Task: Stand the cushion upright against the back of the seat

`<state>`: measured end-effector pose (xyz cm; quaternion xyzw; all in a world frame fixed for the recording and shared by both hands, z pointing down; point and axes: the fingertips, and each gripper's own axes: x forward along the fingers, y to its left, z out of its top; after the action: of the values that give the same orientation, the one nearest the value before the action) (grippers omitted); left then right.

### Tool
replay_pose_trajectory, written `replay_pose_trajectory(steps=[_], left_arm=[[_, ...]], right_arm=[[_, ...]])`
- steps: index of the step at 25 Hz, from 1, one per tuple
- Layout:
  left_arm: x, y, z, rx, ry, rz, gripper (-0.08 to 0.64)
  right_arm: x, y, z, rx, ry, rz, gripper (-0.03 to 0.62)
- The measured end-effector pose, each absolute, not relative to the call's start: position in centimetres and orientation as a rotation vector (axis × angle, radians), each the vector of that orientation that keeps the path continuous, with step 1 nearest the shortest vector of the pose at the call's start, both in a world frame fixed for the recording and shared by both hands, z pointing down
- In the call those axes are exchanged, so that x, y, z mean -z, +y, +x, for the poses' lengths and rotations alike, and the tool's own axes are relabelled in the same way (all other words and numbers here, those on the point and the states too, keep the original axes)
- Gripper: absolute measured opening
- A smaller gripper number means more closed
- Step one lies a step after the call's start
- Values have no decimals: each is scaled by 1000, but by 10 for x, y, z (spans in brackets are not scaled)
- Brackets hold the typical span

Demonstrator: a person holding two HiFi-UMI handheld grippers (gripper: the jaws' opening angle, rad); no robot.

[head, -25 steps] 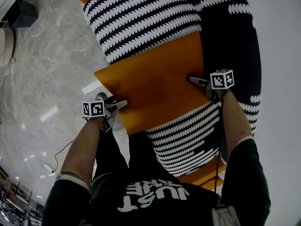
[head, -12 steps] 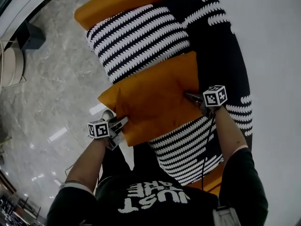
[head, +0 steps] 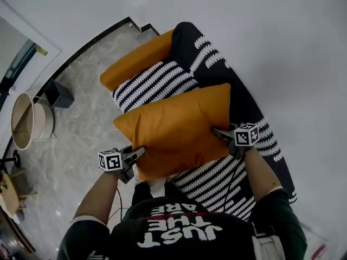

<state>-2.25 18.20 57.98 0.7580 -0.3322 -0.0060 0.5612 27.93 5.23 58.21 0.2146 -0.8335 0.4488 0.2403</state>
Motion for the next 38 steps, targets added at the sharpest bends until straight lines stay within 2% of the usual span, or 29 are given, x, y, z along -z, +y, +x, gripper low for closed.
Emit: replay_pose_trajectory(steps=[12, 15, 18, 21, 29, 38], left_arm=[[-315, 27, -51, -47, -912, 2271, 127], [-269, 1, -56, -65, -927, 2378, 127], [-250, -68, -87, -55, -941, 2422, 127], [-248, -107, -105, -48, -946, 2449, 127], [-259, -108, -107, -22, -836, 2448, 127], [-441, -262, -163, -76, -747, 2386, 124]], right_arm=[[-340, -41, 274, -979, -2701, 856, 181], [-301, -58, 271, -901, -2779, 908, 181], [-280, -124, 238, -846, -2807, 935, 181], [-275, -153, 221, -819, -2808, 971, 181], [-267, -124, 220, -833, -2696, 1121, 181], [-451, -255, 162, -975, -2525, 1252, 186]])
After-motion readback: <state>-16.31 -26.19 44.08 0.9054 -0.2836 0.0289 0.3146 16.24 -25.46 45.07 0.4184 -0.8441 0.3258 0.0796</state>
